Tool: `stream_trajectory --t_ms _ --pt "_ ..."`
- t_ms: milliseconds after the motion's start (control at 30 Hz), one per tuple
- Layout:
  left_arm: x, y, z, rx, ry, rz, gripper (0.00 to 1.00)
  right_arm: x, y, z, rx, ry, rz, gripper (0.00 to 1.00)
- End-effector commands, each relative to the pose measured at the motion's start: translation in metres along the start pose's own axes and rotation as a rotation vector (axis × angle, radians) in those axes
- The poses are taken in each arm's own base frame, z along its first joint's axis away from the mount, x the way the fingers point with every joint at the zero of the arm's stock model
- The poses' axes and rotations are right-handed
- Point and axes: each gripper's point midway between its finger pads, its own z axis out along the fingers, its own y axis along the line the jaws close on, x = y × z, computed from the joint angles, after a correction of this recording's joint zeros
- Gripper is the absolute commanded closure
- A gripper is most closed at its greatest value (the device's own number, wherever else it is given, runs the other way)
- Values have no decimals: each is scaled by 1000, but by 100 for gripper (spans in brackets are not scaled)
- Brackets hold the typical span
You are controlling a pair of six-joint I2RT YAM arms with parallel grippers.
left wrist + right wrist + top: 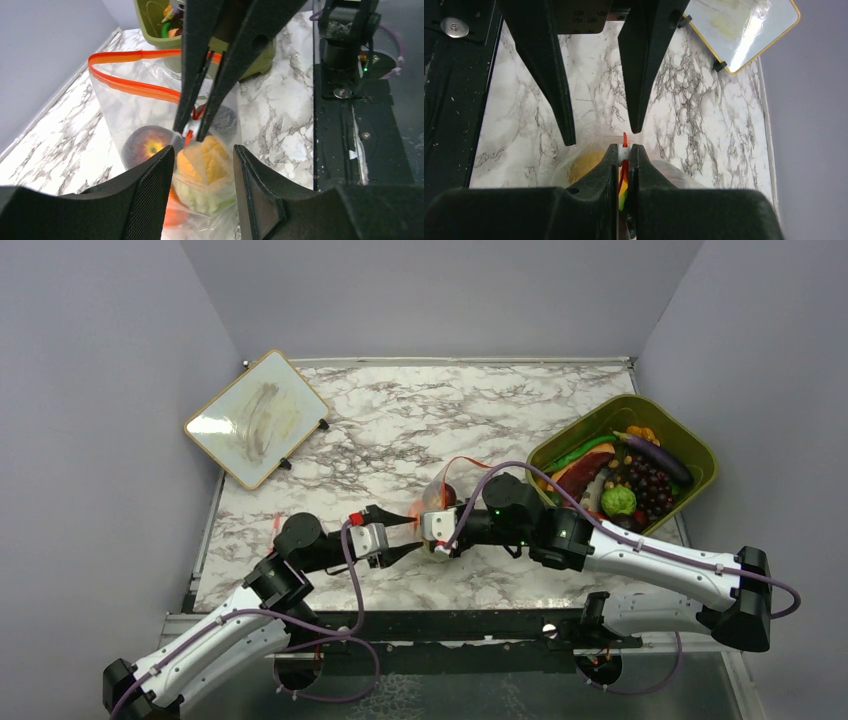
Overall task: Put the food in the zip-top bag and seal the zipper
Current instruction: Zip the zipper food storage bag at the center of the board.
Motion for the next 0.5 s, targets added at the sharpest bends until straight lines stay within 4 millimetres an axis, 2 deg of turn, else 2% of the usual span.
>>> stream_trajectory --t_ms 0,367,467 --pt "-9 9 2 -35 -22 22 51 -14 -1 -1 4 -67 -4 99" --pt "-8 12 10 -22 -8 35 52 -23 3 2 -26 -113 -6 99" --pt "-11 13 12 -14 -16 40 56 -23 4 2 -27 -121 -8 99"
